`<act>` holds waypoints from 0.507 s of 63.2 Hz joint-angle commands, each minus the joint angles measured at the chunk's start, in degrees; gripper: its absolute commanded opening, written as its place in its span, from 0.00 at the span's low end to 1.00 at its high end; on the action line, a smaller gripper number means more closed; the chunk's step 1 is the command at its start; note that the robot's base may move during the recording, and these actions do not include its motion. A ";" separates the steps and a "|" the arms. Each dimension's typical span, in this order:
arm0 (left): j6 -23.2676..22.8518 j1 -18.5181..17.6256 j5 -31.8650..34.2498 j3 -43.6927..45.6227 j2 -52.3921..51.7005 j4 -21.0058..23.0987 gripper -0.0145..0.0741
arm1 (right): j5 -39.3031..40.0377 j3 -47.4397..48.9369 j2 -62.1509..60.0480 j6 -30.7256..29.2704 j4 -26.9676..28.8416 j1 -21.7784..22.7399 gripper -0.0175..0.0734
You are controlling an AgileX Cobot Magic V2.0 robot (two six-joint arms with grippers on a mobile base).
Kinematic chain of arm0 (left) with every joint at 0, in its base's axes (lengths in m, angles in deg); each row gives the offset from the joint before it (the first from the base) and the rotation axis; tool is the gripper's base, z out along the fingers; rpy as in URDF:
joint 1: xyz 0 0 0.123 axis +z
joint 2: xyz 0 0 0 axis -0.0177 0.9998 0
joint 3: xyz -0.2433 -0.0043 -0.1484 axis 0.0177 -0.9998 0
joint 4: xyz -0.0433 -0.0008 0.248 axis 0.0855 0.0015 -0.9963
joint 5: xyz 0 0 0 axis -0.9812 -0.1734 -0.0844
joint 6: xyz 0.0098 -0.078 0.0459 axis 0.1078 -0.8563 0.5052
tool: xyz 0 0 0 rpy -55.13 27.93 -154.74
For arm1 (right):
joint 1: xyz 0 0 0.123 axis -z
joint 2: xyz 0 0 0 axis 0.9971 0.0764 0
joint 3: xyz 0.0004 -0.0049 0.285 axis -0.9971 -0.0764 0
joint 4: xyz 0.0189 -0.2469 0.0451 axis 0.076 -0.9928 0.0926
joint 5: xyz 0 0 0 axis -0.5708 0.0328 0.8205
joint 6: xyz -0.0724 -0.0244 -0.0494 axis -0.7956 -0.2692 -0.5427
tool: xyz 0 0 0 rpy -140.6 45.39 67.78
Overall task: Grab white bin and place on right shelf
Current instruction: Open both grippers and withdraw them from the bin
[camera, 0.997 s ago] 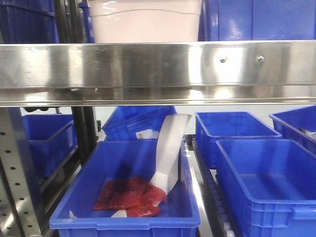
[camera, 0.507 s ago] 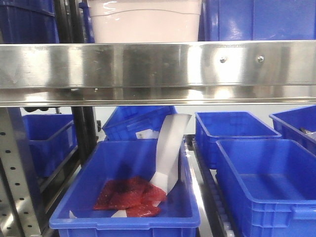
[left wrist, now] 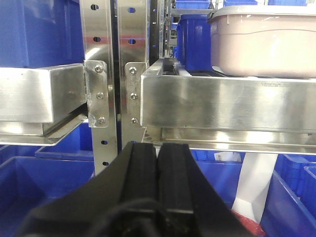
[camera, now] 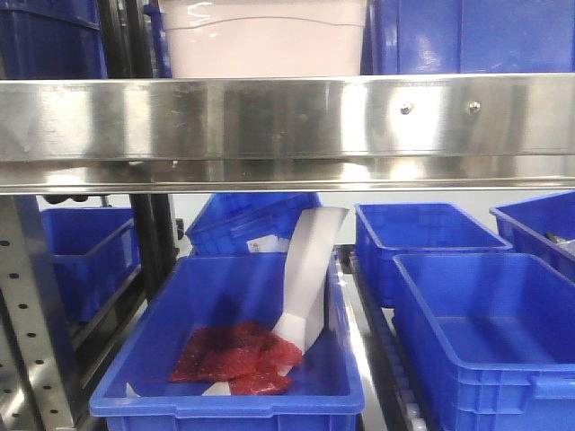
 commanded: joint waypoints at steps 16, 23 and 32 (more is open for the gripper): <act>-0.39 -0.03 5.27 0.05 -0.71 0.42 0.03 | 4.30 1.58 0.73 36.95 -35.91 0.38 0.27; -0.39 -0.03 5.27 0.05 -0.71 0.42 0.03 | 4.30 1.58 0.73 47.75 -47.28 0.38 0.27; -0.39 -0.03 5.27 0.05 -0.71 0.42 0.03 | 4.30 0.75 0.60 50.63 -51.34 0.38 0.27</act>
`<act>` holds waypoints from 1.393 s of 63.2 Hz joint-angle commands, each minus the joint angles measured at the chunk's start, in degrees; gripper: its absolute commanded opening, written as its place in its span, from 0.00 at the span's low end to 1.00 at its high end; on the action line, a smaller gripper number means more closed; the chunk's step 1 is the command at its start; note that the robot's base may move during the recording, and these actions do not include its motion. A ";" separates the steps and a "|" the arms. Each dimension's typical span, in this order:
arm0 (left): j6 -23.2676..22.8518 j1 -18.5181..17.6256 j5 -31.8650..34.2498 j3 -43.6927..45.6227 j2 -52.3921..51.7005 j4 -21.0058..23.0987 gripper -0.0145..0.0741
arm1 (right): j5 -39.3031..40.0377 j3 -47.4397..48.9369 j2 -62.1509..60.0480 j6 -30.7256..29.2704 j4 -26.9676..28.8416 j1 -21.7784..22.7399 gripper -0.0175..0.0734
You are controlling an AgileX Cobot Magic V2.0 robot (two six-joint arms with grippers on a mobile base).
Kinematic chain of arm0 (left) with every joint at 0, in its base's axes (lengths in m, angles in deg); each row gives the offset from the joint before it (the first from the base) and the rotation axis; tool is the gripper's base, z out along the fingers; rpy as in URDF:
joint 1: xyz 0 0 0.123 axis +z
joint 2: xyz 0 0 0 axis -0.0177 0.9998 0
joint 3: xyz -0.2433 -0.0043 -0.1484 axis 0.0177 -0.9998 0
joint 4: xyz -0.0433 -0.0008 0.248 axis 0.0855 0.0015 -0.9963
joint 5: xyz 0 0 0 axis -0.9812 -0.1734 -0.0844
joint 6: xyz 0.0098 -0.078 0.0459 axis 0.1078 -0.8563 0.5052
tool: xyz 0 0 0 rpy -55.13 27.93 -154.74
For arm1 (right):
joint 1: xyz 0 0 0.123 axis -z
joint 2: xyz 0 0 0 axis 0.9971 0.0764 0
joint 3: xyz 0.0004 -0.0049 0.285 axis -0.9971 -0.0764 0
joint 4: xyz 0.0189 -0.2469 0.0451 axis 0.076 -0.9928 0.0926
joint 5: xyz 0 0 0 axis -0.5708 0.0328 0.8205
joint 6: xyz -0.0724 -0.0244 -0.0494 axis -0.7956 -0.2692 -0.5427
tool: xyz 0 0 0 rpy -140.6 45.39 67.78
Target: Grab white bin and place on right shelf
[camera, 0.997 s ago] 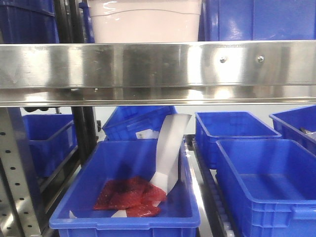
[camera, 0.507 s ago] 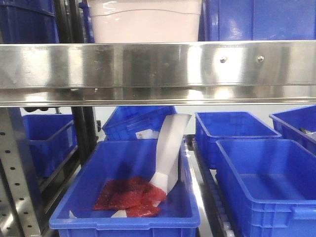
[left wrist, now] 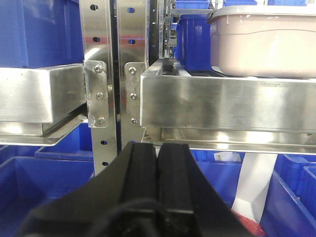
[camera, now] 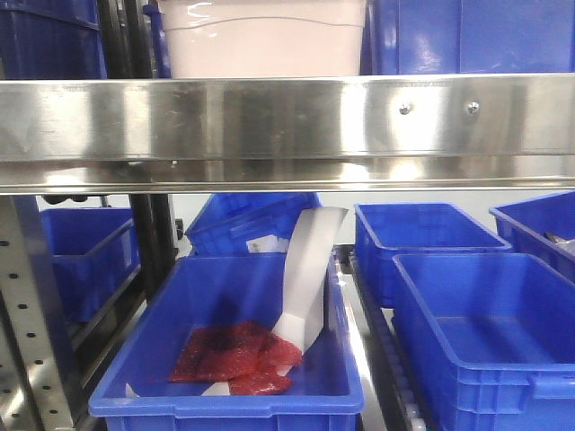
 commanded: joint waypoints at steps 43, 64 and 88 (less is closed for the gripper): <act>-0.39 -0.03 5.27 0.05 -0.71 0.42 0.03 | 13.62 -23.52 -13.43 -2.83 -0.74 4.41 0.27; -0.39 -0.03 5.27 0.05 -0.71 0.42 0.03 | 13.33 -23.46 -13.43 -2.83 0.77 4.18 0.27; -0.39 -0.03 5.27 0.05 -0.71 0.42 0.03 | 14.74 -23.46 -13.43 -4.60 0.77 0.08 0.27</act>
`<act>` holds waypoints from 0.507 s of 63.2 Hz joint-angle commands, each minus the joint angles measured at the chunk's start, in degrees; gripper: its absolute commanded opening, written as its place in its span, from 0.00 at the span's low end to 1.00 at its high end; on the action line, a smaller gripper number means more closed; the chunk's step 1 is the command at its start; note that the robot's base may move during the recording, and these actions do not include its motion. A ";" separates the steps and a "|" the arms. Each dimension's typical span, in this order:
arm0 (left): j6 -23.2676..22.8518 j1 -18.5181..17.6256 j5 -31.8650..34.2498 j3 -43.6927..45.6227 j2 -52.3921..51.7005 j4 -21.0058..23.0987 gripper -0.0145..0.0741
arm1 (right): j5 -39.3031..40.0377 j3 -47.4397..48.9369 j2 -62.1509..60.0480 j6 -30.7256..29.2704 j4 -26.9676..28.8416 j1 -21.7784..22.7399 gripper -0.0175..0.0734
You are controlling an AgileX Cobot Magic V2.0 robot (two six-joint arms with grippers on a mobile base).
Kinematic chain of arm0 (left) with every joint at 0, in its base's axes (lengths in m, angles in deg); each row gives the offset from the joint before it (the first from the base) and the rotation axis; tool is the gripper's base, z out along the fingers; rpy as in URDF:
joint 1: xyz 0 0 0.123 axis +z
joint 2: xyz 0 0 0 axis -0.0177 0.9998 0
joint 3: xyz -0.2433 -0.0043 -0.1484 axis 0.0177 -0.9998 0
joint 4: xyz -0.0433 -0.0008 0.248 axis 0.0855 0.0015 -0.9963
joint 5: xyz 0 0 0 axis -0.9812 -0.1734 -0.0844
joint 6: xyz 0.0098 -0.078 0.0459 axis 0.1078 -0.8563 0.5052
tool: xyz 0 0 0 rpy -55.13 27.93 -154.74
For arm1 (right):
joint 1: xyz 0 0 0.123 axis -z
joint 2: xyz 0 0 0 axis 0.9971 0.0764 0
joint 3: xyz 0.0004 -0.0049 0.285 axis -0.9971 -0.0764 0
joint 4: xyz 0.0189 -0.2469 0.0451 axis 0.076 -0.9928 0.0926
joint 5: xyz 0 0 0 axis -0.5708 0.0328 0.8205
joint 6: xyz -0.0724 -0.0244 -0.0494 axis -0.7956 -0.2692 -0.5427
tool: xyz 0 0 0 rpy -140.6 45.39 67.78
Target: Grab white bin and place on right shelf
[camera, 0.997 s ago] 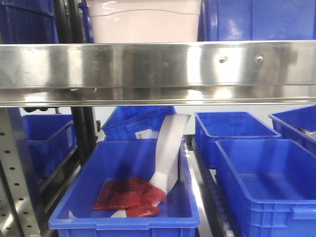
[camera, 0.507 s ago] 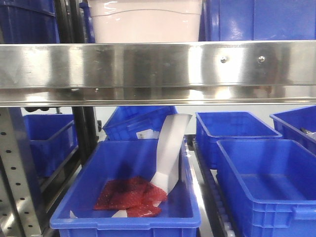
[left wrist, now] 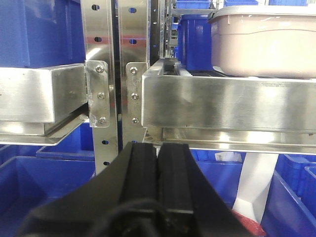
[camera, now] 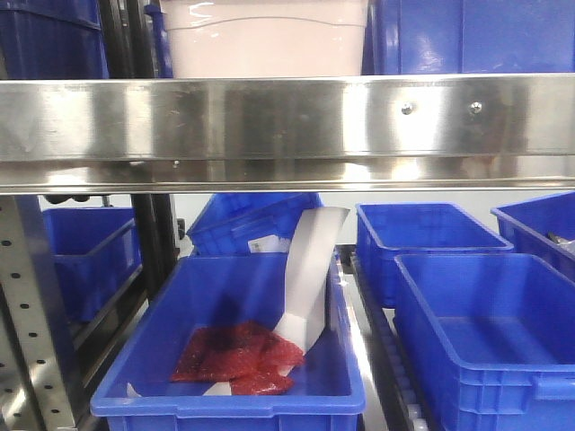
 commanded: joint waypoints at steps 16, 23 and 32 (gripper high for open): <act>-0.39 -0.03 5.27 0.05 -0.71 0.42 0.03 | 6.03 -0.07 -1.04 -0.92 0.00 -0.81 0.27; -0.39 -0.03 5.27 0.05 -0.71 0.42 0.03 | 5.98 -0.07 -1.04 -0.92 0.00 -0.81 0.27; -0.39 -0.03 5.27 0.05 -0.71 0.42 0.03 | 5.98 -0.07 -1.04 -0.92 0.00 -0.81 0.27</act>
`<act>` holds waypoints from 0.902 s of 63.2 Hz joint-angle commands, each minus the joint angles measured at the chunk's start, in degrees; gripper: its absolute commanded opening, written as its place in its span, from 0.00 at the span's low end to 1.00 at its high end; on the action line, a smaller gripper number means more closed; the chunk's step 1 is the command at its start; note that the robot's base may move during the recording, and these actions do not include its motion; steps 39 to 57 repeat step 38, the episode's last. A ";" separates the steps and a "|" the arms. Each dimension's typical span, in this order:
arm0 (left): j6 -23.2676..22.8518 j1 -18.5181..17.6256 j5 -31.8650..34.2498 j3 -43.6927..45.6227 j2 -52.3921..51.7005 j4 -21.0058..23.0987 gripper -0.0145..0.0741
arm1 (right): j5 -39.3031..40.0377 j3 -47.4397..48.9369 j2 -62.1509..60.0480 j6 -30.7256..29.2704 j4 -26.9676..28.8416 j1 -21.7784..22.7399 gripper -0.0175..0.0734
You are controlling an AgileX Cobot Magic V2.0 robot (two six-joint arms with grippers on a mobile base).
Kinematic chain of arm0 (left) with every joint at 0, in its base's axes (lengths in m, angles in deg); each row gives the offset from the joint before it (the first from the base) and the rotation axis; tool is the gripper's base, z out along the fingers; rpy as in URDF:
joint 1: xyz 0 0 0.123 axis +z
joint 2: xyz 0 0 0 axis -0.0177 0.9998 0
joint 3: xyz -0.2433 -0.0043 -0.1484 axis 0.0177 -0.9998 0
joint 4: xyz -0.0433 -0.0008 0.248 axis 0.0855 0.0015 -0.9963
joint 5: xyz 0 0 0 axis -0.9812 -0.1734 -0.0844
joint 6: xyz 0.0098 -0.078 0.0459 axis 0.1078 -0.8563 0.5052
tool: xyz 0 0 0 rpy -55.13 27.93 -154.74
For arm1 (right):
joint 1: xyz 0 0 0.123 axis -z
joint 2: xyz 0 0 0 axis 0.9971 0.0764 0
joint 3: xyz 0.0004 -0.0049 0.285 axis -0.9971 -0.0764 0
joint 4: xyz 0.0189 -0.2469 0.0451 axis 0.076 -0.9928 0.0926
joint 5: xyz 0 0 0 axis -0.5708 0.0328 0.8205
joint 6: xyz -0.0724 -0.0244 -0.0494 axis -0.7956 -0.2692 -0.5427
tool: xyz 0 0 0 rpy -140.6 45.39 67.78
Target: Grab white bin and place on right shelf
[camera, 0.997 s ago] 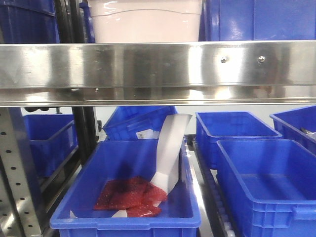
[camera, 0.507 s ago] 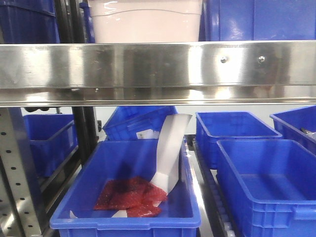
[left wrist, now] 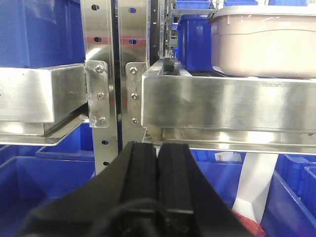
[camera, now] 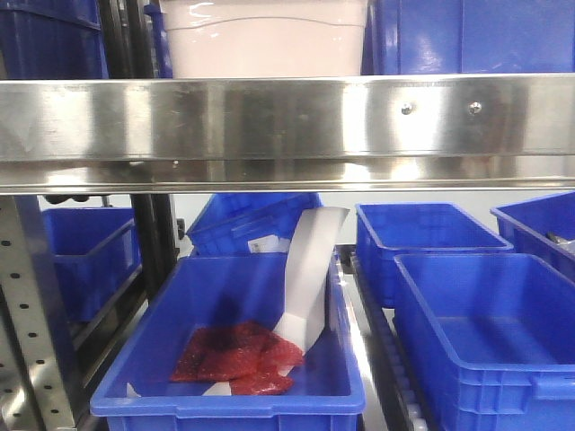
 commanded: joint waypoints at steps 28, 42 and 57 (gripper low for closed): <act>-0.39 -0.03 5.27 0.05 -0.71 0.42 0.03 | 5.55 -0.07 -0.95 -0.50 0.00 -0.02 0.27; -0.39 -0.03 5.27 0.05 -0.71 0.42 0.03 | 5.55 -0.07 -0.95 -0.50 0.00 -0.02 0.27; -0.39 -0.03 5.27 0.05 -0.71 0.42 0.03 | 5.55 -0.07 -0.95 -0.50 0.00 -0.02 0.27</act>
